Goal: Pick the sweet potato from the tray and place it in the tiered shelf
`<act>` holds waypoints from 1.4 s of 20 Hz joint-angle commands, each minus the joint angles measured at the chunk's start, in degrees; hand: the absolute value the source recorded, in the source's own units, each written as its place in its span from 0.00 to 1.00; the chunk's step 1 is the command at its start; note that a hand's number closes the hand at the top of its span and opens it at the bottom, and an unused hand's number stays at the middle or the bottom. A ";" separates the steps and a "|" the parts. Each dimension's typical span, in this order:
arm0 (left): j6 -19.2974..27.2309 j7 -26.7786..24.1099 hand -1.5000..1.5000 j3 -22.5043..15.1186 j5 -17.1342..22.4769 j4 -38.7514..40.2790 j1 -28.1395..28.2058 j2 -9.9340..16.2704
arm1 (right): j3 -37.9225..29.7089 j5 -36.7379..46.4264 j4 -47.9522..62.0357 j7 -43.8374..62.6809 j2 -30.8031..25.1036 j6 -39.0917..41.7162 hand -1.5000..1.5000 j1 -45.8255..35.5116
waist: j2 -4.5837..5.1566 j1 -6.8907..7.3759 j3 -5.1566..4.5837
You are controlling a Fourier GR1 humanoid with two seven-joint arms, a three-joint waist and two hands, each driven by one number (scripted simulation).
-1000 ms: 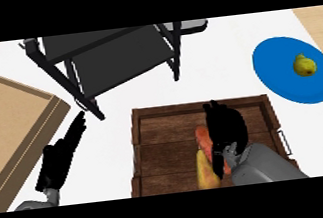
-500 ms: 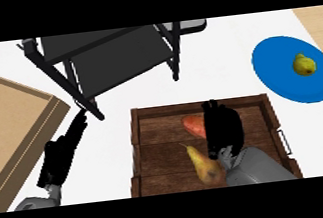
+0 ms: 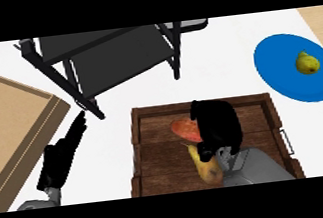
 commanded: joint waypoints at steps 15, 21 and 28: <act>-2.71 1.68 0.50 1.48 -0.45 -3.25 1.69 0.62 | -17.46 -0.35 -18.99 0.24 4.28 0.65 1.00 -18.63 | 0.03 0.47 0.07; -1.84 -0.23 0.50 2.10 -2.44 1.72 -1.52 -1.58 | -24.58 1.34 0.65 -3.82 6.15 -3.58 1.00 -34.23 | 0.31 0.70 0.03; -3.63 -0.01 0.50 1.93 -1.78 -0.45 -0.28 -1.72 | -32.92 2.40 24.12 -9.63 4.31 -12.28 1.00 -47.65 | 0.57 1.62 0.02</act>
